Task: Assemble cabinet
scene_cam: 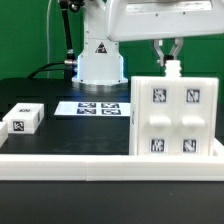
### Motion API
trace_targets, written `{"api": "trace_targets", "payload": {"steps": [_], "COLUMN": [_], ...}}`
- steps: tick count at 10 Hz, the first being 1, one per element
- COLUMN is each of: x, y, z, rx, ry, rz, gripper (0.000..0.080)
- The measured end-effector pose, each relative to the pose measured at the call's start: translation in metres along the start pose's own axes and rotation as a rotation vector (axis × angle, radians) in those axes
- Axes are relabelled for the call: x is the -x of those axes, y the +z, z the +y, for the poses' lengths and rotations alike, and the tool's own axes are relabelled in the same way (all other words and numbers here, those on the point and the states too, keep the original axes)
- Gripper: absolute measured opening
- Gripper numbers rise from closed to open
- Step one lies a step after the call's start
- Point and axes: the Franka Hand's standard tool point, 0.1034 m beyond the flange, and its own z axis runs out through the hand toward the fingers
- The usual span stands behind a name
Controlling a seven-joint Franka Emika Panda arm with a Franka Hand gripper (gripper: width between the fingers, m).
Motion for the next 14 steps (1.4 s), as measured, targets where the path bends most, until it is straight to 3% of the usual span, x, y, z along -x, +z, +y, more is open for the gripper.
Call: {"api": "trace_targets", "payload": {"steps": [2, 3, 4, 5, 6, 7, 8, 11, 14], "x": [0.000, 0.000, 0.000, 0.000, 0.000, 0.000, 0.000, 0.004, 0.046], "y": [0.000, 0.000, 0.000, 0.000, 0.000, 0.000, 0.000, 0.003, 0.021], "z": [0.000, 0.000, 0.000, 0.000, 0.000, 0.000, 0.000, 0.000, -0.005], "rx": [0.000, 0.000, 0.000, 0.000, 0.000, 0.000, 0.000, 0.002, 0.017], "ry": [0.000, 0.000, 0.000, 0.000, 0.000, 0.000, 0.000, 0.012, 0.087], "rz": [0.000, 0.000, -0.001, -0.001, -0.001, -0.001, -0.001, 0.005, -0.012], "gripper": [0.0246, 0.0246, 0.0428, 0.0562, 0.0562, 0.0731, 0.0779, 0.0795, 0.0797]}}
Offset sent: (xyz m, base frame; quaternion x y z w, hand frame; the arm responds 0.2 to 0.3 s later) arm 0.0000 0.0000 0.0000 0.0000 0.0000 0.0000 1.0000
